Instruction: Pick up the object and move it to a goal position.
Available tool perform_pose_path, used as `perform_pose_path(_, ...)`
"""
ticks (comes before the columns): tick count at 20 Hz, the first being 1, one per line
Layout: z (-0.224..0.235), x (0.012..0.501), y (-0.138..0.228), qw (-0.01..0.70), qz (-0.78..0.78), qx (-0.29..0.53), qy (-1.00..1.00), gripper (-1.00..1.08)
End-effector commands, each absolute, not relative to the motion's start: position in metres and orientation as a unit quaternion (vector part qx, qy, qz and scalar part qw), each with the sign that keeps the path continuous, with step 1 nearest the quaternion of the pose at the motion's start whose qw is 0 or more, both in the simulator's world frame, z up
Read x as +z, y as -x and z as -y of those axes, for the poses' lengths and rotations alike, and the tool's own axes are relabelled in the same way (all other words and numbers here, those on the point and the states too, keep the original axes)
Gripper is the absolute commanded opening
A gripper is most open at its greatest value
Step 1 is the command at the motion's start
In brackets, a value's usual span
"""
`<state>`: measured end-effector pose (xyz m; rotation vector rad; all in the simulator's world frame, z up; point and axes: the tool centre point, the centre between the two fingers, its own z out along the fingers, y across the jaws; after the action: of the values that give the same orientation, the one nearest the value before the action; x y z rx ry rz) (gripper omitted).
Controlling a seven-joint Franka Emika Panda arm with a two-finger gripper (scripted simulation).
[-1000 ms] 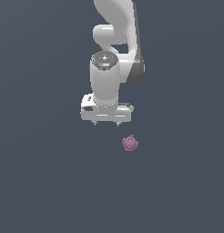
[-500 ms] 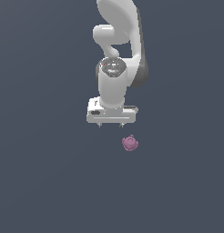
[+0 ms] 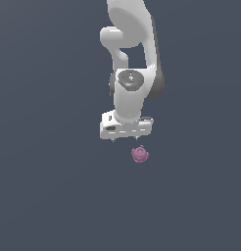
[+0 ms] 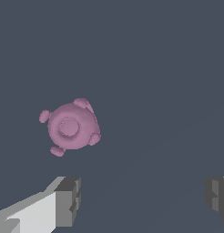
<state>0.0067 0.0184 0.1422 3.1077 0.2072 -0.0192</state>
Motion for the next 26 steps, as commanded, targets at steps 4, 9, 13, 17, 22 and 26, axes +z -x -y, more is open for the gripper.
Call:
perform_pose_path(4,-0.051,0.12,-0.018,0.009,-0.141,-0.004,-0.99,1.0)
perform_pose_path(9,-0.078,0.101,-0.025,0.004,-0.199,-0.002,-0.98,1.0)
perform_pose_path(13,-0.091,0.093,-0.027,0.001,-0.225,0.0,-0.974,1.0)
perform_pose_path(17,-0.095,0.09,-0.028,0.0,-0.233,0.0,-0.972,1.0)
perform_pose_path(22,-0.094,0.084,-0.027,0.0,-0.231,-0.001,-0.973,1.0)
perform_pose_path(26,-0.094,0.065,-0.027,0.0,-0.232,0.0,-0.973,1.0)
